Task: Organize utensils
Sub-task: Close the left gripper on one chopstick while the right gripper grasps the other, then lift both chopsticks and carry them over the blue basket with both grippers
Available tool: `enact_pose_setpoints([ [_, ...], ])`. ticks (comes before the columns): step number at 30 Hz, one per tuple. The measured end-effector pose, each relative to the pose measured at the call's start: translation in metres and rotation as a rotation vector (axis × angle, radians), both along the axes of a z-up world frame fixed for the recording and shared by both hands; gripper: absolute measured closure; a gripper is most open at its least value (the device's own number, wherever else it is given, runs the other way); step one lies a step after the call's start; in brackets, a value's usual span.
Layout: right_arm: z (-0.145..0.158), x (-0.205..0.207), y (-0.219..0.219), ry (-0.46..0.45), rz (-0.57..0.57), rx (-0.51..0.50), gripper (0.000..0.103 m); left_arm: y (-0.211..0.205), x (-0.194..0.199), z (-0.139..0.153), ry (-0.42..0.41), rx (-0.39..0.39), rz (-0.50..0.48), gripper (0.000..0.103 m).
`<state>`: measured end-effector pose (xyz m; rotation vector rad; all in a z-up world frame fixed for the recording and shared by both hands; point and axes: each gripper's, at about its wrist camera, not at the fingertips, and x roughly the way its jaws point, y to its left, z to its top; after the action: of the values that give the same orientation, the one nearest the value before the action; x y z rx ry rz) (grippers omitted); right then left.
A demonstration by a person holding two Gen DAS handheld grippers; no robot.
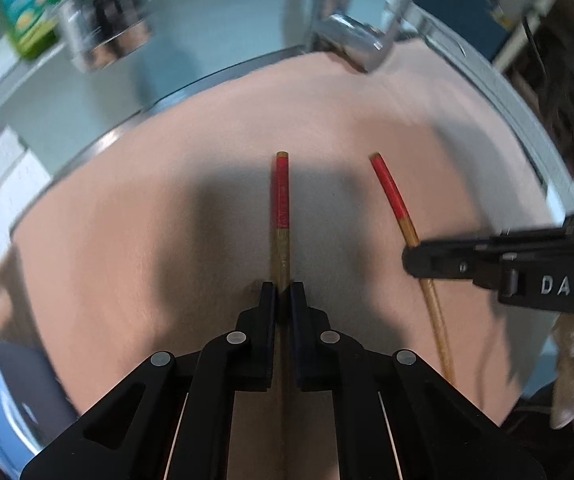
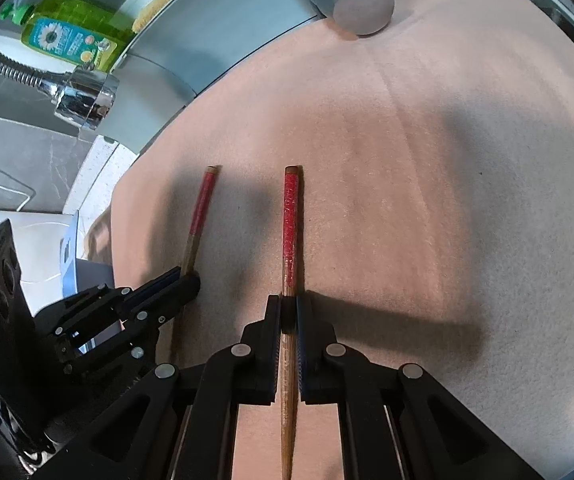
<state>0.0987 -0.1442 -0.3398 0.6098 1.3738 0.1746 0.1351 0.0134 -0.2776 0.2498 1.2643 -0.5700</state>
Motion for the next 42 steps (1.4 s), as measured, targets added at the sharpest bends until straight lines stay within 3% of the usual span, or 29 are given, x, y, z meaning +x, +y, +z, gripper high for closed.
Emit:
enact_pose_setpoints([
  [7, 0.001, -0.001, -0.003, -0.004, 0.001, 0.009, 0.097, 0.007, -0.004, -0.003, -0.017, -0.033, 0.045, 0.097],
  [12, 0.005, -0.001, -0.004, -0.014, -0.004, 0.011, 0.097, -0.003, -0.011, 0.001, -0.047, 0.02, 0.015, 0.097],
  [17, 0.013, -0.001, -0.008, -0.038, -0.008, 0.015, 0.097, -0.005, -0.012, 0.006, -0.045, 0.014, 0.008, 0.097],
  [30, 0.041, 0.004, 0.004, -0.097, 0.013, 0.055, 0.097, 0.007, -0.018, 0.045, -0.119, -0.047, 0.041, 0.097],
  [42, 0.094, 0.022, 0.084, -0.187, 0.159, 0.146, 0.097, 0.096, -0.039, 0.113, -0.227, -0.102, 0.197, 0.097],
])
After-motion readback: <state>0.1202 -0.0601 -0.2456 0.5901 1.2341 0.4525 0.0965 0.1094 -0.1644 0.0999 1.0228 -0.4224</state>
